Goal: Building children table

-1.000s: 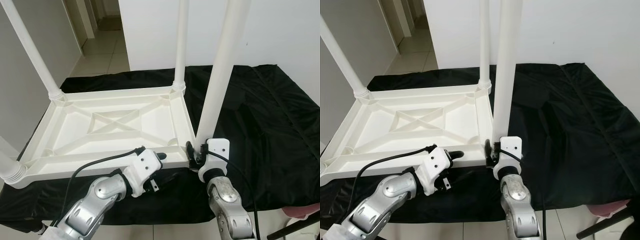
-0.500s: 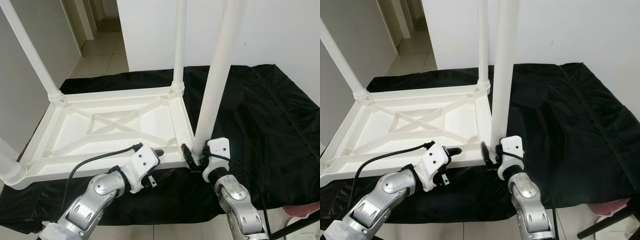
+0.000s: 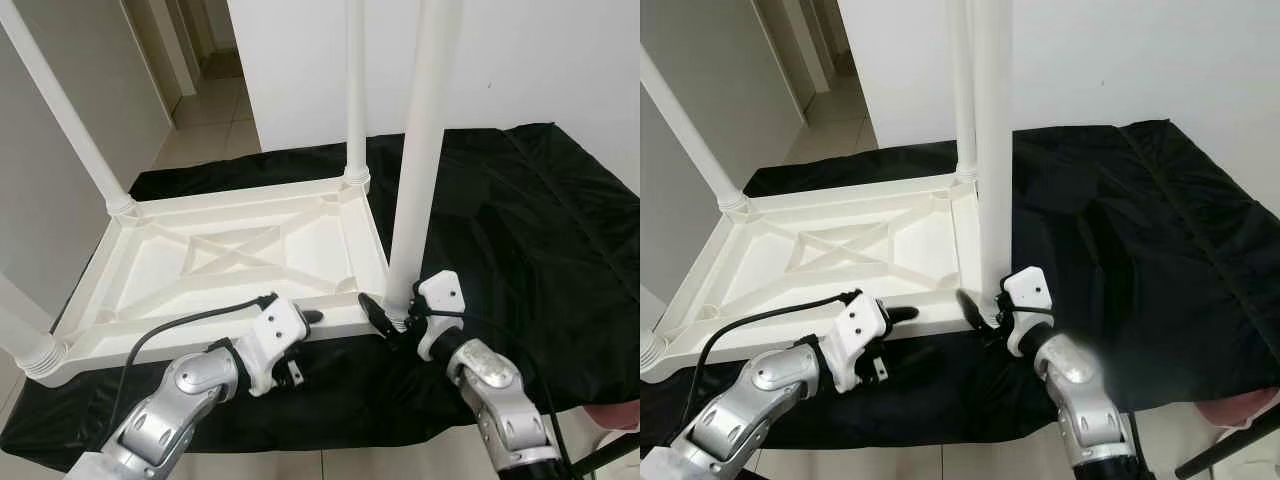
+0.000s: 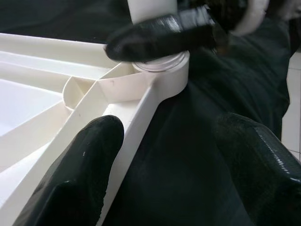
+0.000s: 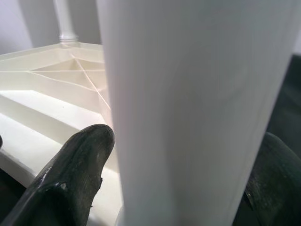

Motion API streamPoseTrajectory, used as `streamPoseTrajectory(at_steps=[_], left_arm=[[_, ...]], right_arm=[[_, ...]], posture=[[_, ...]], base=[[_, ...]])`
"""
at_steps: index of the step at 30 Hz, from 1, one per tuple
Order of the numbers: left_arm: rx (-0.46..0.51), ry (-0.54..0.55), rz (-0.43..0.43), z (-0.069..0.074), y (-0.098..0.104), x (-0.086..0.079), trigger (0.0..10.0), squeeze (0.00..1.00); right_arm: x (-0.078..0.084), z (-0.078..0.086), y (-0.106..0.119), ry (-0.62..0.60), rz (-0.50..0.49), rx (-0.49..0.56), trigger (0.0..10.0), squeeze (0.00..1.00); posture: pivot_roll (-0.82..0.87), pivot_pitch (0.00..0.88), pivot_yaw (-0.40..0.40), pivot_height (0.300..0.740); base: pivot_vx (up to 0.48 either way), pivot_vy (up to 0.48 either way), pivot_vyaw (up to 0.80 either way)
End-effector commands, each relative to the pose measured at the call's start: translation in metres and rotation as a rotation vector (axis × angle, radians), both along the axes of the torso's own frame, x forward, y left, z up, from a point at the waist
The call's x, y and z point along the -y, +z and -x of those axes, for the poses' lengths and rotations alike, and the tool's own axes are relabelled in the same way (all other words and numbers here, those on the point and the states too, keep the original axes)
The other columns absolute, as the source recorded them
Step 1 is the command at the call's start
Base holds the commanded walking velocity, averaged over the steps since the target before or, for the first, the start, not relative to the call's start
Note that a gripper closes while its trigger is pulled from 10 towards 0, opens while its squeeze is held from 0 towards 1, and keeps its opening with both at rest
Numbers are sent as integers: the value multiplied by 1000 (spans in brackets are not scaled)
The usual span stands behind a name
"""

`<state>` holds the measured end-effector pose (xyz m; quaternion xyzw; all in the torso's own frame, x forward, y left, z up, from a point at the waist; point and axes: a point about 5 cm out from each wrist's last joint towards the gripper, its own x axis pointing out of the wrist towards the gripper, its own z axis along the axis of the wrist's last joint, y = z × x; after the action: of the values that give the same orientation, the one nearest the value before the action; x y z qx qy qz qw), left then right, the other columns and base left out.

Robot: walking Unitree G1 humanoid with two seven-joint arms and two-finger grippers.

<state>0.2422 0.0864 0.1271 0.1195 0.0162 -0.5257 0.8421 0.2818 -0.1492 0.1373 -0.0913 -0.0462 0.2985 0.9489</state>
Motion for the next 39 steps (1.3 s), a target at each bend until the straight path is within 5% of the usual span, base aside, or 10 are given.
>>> streamPoseTrajectory(at_steps=[1,7,8,9,10,12,21,22,23,39], left_arm=[[-24,-23,-30,3,-3,-6,10000,0],[-25,-17,-37,3,-4,-8,10000,0],[-26,-14,-36,3,-4,-8,10000,0],[-27,-16,-35,3,-4,-8,10000,0],[-29,-16,-32,4,-4,-7,10000,0],[-29,-16,-30,4,-4,-6,10000,0],[-28,-8,-22,7,-5,-2,10000,0],[-30,-7,-19,8,-6,-1,10000,0],[-32,-6,-18,10,-6,0,10000,0],[1,3,-14,4,2,2,10000,0]], right_arm=[[1,-4,0,43,15,8,10000,0],[6,-13,4,87,60,22,10000,0],[6,-14,5,96,69,23,6000,0],[7,-16,5,106,75,23,6000,0],[8,-18,5,116,81,21,627,0],[9,-19,4,124,84,16,0,0],[13,-20,-1,161,97,0,0,0],[13,-20,-2,164,91,-10,4039,0],[12,-19,-2,161,75,-18,10000,0],[-10,-13,0,-201,-22,-33,10000,0]], posture=[[-55,0,136,740],[-47,0,125,740],[-45,0,124,740],[-44,0,121,740],[-44,0,121,740],[-41,0,114,740],[-29,0,81,740],[-30,0,74,740],[-28,0,71,740],[-22,18,58,740]], base=[[0,0,0],[0,0,0],[0,0,0],[0,0,0],[0,0,0],[0,0,0],[0,0,0],[0,0,0],[0,0,0],[0,0,0]])
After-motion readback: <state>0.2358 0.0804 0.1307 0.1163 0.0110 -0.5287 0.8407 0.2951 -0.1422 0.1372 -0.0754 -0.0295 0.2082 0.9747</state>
